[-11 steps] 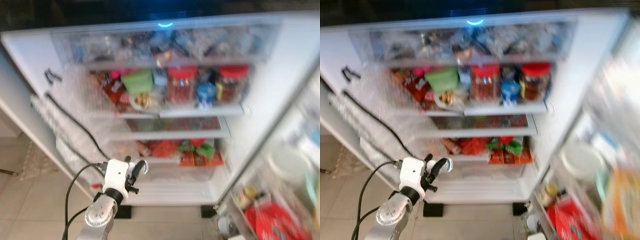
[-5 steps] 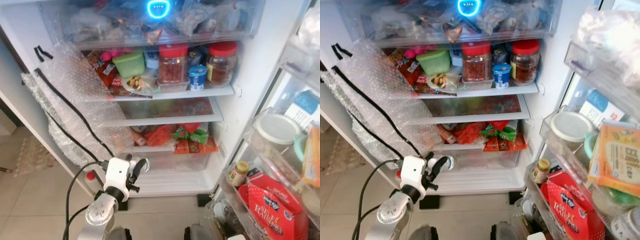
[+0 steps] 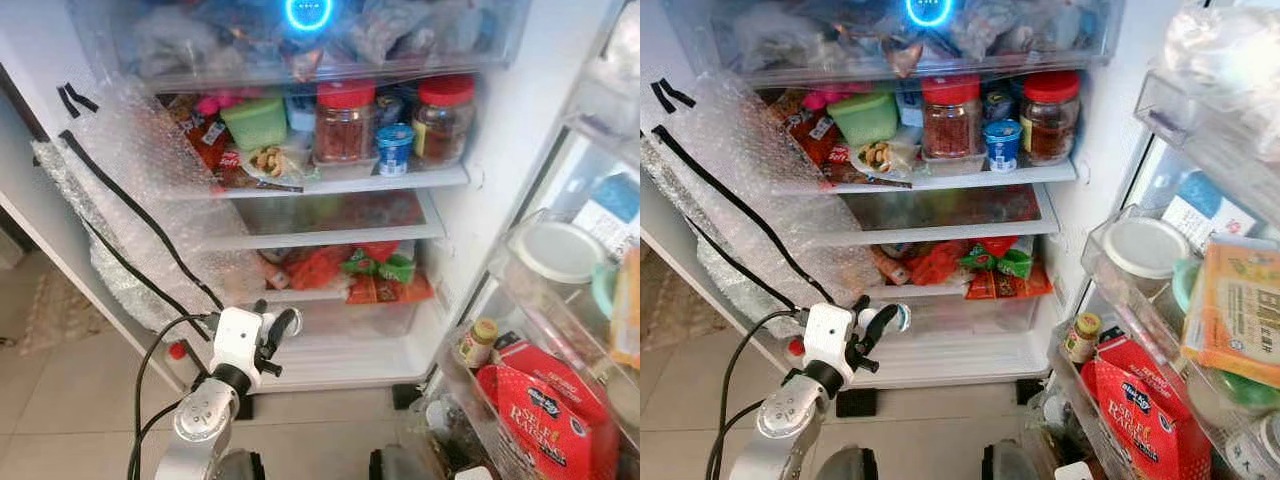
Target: Restocking fridge
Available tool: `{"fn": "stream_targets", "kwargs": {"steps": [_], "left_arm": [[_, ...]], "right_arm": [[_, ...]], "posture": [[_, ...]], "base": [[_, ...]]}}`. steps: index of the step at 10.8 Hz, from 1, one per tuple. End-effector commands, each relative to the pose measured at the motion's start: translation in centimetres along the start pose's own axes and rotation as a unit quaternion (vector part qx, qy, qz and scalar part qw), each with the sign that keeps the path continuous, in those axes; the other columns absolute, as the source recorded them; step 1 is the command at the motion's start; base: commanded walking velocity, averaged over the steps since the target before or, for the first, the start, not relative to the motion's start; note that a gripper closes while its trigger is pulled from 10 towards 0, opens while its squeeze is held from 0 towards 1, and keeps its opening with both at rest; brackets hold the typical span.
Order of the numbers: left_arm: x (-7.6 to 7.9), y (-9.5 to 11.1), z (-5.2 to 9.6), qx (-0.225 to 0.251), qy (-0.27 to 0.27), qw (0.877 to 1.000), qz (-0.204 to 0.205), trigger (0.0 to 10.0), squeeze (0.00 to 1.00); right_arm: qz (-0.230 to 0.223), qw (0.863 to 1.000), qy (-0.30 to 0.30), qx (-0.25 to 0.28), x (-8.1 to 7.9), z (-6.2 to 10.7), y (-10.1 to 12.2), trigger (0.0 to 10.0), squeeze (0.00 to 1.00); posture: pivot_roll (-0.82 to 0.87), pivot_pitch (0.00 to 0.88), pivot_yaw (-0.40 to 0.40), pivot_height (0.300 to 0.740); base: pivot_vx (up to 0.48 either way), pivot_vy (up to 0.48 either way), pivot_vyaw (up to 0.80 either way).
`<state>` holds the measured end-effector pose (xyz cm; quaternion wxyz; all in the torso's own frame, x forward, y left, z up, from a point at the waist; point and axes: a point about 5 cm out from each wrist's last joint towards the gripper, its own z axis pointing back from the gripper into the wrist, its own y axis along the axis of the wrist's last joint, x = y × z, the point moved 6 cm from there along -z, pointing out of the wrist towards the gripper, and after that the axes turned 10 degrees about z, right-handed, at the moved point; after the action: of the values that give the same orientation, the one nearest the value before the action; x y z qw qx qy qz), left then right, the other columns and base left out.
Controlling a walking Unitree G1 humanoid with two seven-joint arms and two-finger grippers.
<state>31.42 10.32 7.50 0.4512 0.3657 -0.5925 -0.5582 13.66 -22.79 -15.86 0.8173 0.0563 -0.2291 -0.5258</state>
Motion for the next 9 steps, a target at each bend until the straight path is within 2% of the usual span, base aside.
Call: {"fn": "stream_targets", "kwargs": {"steps": [1, 9], "left_arm": [[-0.13, 0.48, -0.09, 0.005, 0.001, 1.000, -0.001, 10.0, 0.00], [0.10, 0.14, -0.06, 0.000, -0.004, 1.000, -0.003, 10.0, 0.00]], "right_arm": [[0.007, 0.999, 0.029, -0.016, -2.04, 0.20, -0.85, 10.0, 0.00], [0.010, 0.999, 0.025, -0.023, -1.88, 0.20, -1.09, 10.0, 0.00]], "posture": [[-0.11, 0.064, 0.058, 0.650], [-0.11, 0.062, 0.056, 0.650]], "base": [[0.266, 0.000, 0.00], [0.286, 0.000, 0.00]]}}
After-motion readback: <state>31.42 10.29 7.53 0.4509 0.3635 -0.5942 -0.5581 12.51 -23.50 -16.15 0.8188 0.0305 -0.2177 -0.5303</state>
